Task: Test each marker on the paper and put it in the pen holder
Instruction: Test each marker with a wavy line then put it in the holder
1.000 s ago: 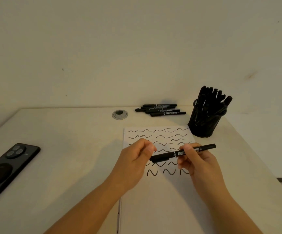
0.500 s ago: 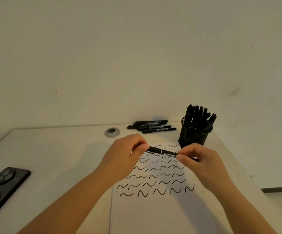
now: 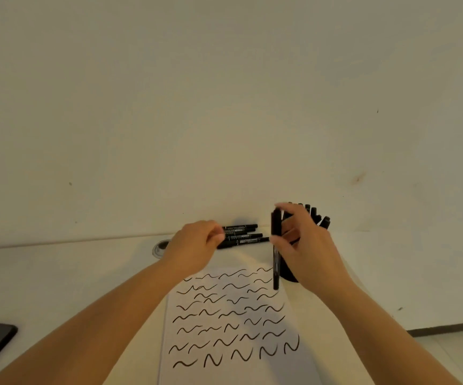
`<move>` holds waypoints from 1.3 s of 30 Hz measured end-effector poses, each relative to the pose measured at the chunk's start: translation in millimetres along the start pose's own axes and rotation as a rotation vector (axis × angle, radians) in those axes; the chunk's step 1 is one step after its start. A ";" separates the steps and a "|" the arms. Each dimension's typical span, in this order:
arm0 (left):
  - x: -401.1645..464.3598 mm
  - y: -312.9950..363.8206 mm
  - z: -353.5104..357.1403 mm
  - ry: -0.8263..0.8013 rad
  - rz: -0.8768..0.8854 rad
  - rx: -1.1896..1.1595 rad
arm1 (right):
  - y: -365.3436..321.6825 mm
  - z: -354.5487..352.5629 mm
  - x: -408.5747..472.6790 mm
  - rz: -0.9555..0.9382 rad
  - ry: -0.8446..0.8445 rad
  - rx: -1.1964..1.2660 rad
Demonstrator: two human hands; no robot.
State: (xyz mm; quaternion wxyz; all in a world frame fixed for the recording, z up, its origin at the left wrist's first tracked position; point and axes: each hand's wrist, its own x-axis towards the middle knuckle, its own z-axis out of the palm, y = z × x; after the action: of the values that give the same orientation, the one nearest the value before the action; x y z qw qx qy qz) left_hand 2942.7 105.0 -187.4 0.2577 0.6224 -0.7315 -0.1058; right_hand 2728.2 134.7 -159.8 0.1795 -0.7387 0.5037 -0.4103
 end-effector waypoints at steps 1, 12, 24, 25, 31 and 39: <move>8.6 -12.6 3.7 -0.035 -0.042 0.060 | 1.4 -3.2 5.2 0.008 0.044 0.026; 51.6 -76.6 37.3 -0.175 -0.055 0.388 | 15.0 -18.2 34.4 0.015 0.413 0.115; 49.0 -85.1 53.1 -0.127 -0.020 0.404 | 41.7 15.2 26.5 0.061 0.258 -0.118; 48.6 -85.2 53.6 -0.124 -0.016 0.409 | 43.2 17.3 25.5 0.068 0.256 -0.135; 41.2 -82.6 48.4 -0.099 -0.048 0.399 | 46.9 18.1 24.3 0.045 0.238 -0.273; -9.8 -24.1 8.0 -0.042 -0.172 -0.430 | 6.8 16.1 -3.9 -0.043 0.416 0.033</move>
State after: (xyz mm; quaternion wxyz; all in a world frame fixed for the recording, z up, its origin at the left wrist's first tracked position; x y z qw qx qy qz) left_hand 2960.2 108.3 -208.0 0.3592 0.6109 -0.6414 -0.2940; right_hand 2736.2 132.9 -175.7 0.0748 -0.6455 0.5074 -0.5659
